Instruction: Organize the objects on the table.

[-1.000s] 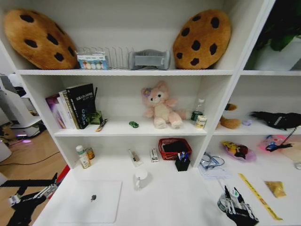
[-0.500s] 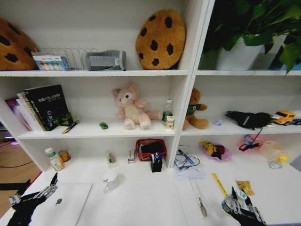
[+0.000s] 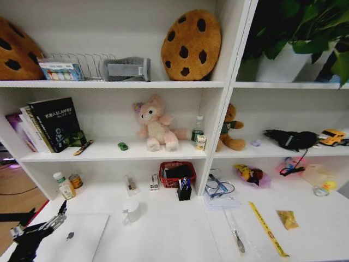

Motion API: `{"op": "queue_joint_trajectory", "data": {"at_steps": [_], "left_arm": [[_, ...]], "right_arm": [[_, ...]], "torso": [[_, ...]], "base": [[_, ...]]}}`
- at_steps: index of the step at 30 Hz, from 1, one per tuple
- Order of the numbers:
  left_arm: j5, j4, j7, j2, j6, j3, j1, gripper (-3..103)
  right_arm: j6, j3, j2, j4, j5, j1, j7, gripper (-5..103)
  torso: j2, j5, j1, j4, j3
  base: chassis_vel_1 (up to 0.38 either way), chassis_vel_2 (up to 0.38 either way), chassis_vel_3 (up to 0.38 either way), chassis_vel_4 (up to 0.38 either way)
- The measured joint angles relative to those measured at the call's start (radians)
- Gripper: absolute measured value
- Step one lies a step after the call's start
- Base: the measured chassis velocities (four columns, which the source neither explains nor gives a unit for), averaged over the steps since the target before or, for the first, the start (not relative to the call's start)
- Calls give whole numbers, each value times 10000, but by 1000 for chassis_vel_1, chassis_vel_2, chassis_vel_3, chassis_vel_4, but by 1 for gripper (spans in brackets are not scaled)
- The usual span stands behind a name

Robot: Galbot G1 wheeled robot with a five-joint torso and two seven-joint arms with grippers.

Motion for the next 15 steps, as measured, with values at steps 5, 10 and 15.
{"op": "queue_joint_trajectory", "data": {"at_steps": [5, 10, 15], "left_arm": [[0, 0, 0, 0, 0, 0, 0, 100], [0, -1, -1, 0, 0, -1, 0, 100], [0, 0, -1, -1, 0, 0, 0, 100]], "right_arm": [[729, -279, -195, -3005, 122, 1827, -1229, 30], [1408, -875, -405, -5520, 441, 3592, -2998, 30], [1942, -1646, -642, -7383, 221, 4847, -4273, 30]], "torso": [[0, 1, 0, -1, 0], [-1, 0, 1, 1, 1], [0, -10, 1, 0, 0]], "base": [[0, 0, 0, 0], [0, 0, 0, 0], [0, 0, 0, 0]]}}
